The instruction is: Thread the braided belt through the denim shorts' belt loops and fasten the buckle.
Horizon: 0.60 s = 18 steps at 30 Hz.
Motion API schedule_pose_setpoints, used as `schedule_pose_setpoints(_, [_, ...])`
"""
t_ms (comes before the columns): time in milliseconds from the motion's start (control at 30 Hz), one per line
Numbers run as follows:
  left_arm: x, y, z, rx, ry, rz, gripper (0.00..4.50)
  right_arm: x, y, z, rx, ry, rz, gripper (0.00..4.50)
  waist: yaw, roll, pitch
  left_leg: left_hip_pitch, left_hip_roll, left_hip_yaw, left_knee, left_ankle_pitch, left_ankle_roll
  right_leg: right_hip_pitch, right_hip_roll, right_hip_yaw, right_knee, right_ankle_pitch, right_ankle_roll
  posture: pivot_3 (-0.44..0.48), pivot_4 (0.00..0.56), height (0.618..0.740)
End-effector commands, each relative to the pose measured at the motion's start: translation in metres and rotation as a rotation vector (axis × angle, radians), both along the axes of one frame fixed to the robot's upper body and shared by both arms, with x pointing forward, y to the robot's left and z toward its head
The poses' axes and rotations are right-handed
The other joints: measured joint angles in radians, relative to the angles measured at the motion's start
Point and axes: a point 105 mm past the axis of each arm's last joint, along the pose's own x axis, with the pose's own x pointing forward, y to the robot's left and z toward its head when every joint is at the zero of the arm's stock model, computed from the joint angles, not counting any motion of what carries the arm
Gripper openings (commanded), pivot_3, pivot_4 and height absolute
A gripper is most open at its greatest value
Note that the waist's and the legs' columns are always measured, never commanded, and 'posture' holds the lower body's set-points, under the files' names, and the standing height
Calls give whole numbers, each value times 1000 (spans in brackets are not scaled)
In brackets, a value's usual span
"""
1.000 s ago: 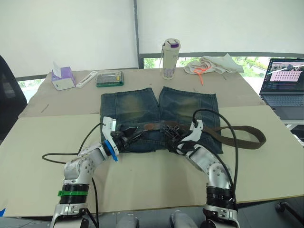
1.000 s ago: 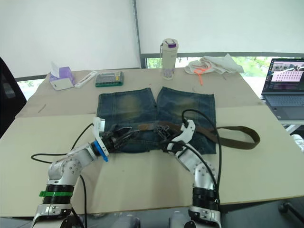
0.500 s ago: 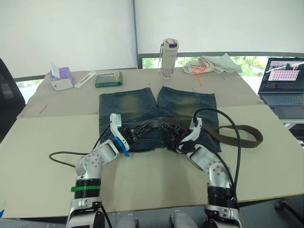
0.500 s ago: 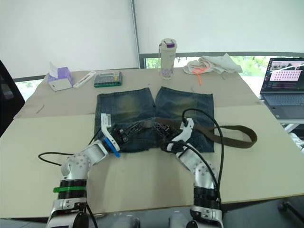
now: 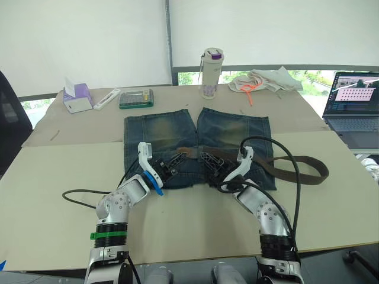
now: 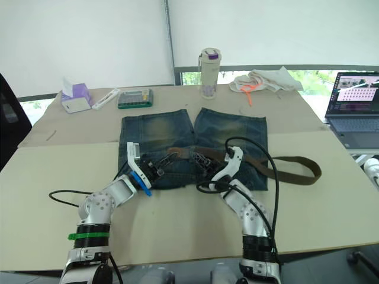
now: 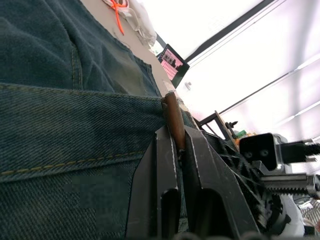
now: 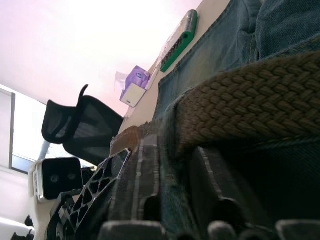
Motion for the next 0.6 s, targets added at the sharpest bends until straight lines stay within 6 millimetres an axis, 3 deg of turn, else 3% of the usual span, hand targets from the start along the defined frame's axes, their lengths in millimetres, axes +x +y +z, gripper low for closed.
schedule_pose_setpoints(33, [1,2,6,18,-27,16,0,-14,-4,25,-40,-143,64,2376,2,0,0,0,0,0,0,0,0,0,0,0,0,0,0,0,150,740])
schedule_pose_setpoints(100, [3,10,2,67,-32,46,0,-24,-18,28,-95,-187,107,3061,4,0,0,0,0,0,0,0,0,1,0,0,0,0,0,0,150,740])
schedule_pose_setpoints(267, [3,39,-5,212,-45,112,0,-25,-79,21,-316,-191,33,3061,2,-1,0,0,-1,2,0,0,0,1,0,0,-1,0,0,0,150,740])
schedule_pose_setpoints(400, [-3,49,-5,268,-63,104,0,-20,-118,17,-461,-169,-50,3061,0,-1,1,0,0,5,0,0,0,1,1,0,-1,0,0,0,150,740])
schedule_pose_setpoints(600, [-9,63,-5,326,-75,111,0,-18,-148,0,-714,-108,-59,3061,4,-2,1,0,0,7,0,0,0,2,0,0,-2,0,0,0,150,740])
